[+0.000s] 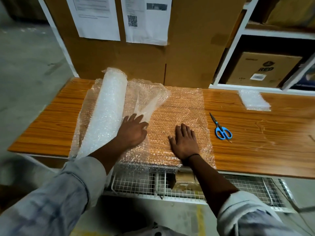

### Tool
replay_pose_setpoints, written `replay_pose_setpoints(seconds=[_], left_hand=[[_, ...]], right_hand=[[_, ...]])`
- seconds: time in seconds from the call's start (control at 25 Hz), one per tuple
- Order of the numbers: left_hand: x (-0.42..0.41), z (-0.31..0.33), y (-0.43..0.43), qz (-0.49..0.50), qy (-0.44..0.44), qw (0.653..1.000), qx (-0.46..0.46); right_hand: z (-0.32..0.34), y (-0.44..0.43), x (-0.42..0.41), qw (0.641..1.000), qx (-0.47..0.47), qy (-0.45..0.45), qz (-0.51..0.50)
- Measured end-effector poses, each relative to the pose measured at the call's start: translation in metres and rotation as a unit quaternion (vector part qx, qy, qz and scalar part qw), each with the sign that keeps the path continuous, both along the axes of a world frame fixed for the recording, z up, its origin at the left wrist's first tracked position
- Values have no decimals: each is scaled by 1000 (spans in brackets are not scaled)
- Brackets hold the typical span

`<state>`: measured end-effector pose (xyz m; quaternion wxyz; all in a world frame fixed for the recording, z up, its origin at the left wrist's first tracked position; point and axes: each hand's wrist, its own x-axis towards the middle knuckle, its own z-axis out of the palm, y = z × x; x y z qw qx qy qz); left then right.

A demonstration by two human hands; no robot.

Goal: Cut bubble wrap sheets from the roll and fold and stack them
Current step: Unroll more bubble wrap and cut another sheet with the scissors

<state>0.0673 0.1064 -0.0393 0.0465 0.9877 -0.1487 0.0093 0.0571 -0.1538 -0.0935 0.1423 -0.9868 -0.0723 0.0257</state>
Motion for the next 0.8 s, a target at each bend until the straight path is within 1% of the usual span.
replay_pose_setpoints(seconds=[0.08,0.12,0.2,0.28,0.36,0.44,0.48,0.52,0.56,0.6,0.64,0.72,0.76,0.8], left_hand=[[-5,-12,-15,33,15,998,43],[-5,-15,-21,57,21,996,63],[0,-16,-31,93,20,991,88],[7,-12,-38,102,-5,991,89],[19,-7,-43,89,-27,993,76],[32,-1,-48,78,-32,995,61],[38,0,-51,74,-35,996,39],[45,3,-54,78,-42,996,-5],[50,5,-58,93,-48,992,-77],[55,10,-63,121,-56,977,-166],[58,16,-67,159,-69,950,-261],[63,31,-64,247,-129,862,-424],[64,38,-56,293,-162,816,-471],[63,45,-44,339,-193,775,-497]], right_hand=[[3,-12,0,999,12,-30,5],[4,-23,1,998,20,-55,-15],[8,-50,6,990,25,-92,-103],[11,-82,12,978,15,-93,-187],[11,-110,12,973,-1,-68,-221],[11,-127,8,976,-8,-43,-213],[10,-131,7,979,-15,-38,-201],[9,-134,6,980,-19,-39,-193],[9,-134,5,980,-20,-40,-192],[8,-134,5,980,-20,-41,-192],[7,-134,5,980,-17,-41,-195],[3,-133,4,979,-7,-51,-197],[0,-133,4,978,-2,-61,-198],[-2,-133,3,977,2,-70,-199]])
